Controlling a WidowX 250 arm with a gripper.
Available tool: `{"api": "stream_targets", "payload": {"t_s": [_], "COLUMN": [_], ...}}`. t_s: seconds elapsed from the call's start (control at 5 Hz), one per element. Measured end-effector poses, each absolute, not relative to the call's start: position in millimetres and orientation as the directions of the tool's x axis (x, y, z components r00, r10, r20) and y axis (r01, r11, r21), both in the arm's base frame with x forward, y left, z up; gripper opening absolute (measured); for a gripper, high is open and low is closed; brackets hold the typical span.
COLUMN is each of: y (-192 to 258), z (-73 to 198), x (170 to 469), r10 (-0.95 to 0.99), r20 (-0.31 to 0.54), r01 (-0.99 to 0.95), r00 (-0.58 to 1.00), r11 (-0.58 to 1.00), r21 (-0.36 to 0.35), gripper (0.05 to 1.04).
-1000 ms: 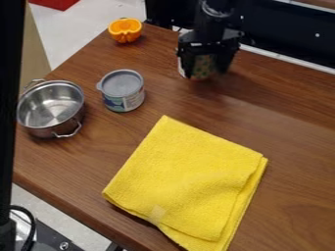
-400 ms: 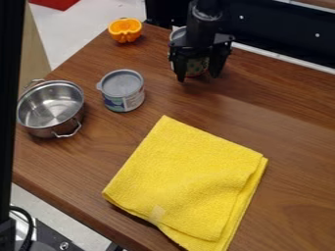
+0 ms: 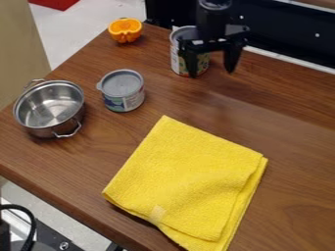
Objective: Takes themove coppie upper in the tables
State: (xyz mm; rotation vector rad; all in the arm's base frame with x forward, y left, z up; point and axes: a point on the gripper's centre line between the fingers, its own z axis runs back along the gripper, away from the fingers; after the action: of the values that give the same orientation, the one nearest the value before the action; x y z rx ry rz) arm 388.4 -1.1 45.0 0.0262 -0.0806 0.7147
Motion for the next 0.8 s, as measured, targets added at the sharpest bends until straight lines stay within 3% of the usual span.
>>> {"api": "stream_targets", "payload": {"t_s": [0.2, 0.4, 0.8], "y": [-27, -47, -87], "z": [53, 61, 63], "x": [377, 363, 317], "r10": [0.54, 0.31, -0.021], "r20": [0.076, 0.072, 0.058], "r01": [-0.541, -0.313, 0.016], "r00": [0.838, 0.948, 0.998], "r11": [0.841, 0.949, 0.996], "r21": [-0.015, 0.043, 0.087], "gripper": [0.997, 0.996, 0.997]}}
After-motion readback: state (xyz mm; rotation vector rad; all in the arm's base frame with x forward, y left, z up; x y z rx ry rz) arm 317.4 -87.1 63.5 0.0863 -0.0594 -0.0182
